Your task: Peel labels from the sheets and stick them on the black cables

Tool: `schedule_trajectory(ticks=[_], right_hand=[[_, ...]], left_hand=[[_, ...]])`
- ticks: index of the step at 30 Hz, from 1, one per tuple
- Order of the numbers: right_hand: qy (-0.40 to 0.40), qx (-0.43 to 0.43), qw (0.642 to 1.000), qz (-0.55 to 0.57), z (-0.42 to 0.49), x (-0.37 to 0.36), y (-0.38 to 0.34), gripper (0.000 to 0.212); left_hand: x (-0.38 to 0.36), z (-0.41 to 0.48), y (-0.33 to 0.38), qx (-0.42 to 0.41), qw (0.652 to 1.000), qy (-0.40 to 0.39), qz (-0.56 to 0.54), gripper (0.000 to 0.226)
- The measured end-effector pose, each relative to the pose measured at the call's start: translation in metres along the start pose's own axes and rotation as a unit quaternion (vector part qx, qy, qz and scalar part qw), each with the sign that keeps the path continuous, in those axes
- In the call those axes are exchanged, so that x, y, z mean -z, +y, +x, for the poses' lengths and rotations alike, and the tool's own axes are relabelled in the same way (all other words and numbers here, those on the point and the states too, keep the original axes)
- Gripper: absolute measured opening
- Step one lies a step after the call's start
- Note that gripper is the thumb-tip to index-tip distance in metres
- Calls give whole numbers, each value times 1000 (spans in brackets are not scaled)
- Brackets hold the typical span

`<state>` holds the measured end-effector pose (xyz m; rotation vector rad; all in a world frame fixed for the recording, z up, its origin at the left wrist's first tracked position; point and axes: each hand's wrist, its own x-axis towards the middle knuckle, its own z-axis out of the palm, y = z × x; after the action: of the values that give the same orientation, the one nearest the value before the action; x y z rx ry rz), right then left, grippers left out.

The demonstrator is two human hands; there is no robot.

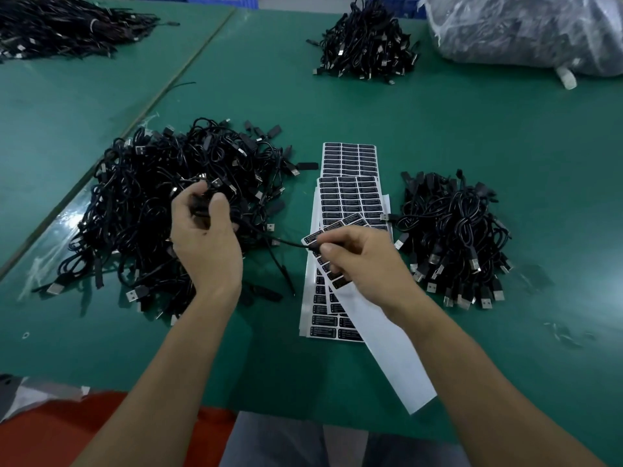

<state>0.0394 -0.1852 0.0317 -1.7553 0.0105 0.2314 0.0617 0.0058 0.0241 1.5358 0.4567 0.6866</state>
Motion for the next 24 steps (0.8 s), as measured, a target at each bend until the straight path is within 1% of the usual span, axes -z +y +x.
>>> schedule_trajectory(ticks=[2, 4, 5, 6, 7, 8, 9, 10, 11, 12, 14, 15, 17, 19, 21, 23, 24], right_hand=[[46, -3, 998, -30, -2, 7, 4, 19], [75, -6, 994, -78, -2, 12, 7, 17], [73, -1, 992, -104, -2, 13, 8, 18], [60, 6, 990, -128, -2, 13, 8, 19], [42, 15, 989, -142, -2, 12, 9, 19], [21, 24, 989, -147, -2, 11, 7, 18], [1, 35, 989, -145, -2, 9, 6, 17], [-12, 48, 989, -141, -2, 8, 4, 16], [-16, 70, 988, -137, -2, 7, 4, 17], [-10, 95, 986, -135, -2, 7, 4, 20], [17, 138, 983, -118, -1, 9, 6, 28], [26, 154, 983, -98, -1, 10, 8, 31], [28, 185, 980, -63, 0, 13, 12, 33], [26, 206, 977, -44, 2, 15, 17, 36], [33, 214, 975, -39, 4, 18, 22, 36], [45, 221, 972, -71, 5, 20, 24, 33], [49, 226, 968, -96, 4, 20, 25, 31]], left_hand=[[-1, -2, -3, -24, 997, -16, 68, 37], [-1, -7, -6, -52, 988, -26, 145, 55], [-1, -11, -5, -83, 979, -31, 183, 57], [0, -15, -4, -131, 965, -39, 222, 54], [-1, -20, -2, -192, 944, -56, 261, 46], [-3, -24, -1, -262, 916, -83, 292, 34], [-5, -27, -1, -327, 883, -124, 314, 25], [-8, -31, 0, -369, 848, -175, 338, 23], [-11, -34, 1, -379, 819, -230, 364, 30], [-14, -37, 3, -367, 797, -281, 387, 39], [-15, -42, 6, -331, 775, -348, 410, 51], [-16, -44, 5, -316, 769, -371, 413, 50], [-17, -43, 2, -284, 766, -412, 404, 42], [-20, -41, -1, -250, 776, -434, 383, 37], [-22, -42, -4, -216, 805, -434, 342, 43], [-23, -44, -6, -160, 844, -426, 283, 47], [-23, -43, -7, -130, 857, -424, 262, 47]])
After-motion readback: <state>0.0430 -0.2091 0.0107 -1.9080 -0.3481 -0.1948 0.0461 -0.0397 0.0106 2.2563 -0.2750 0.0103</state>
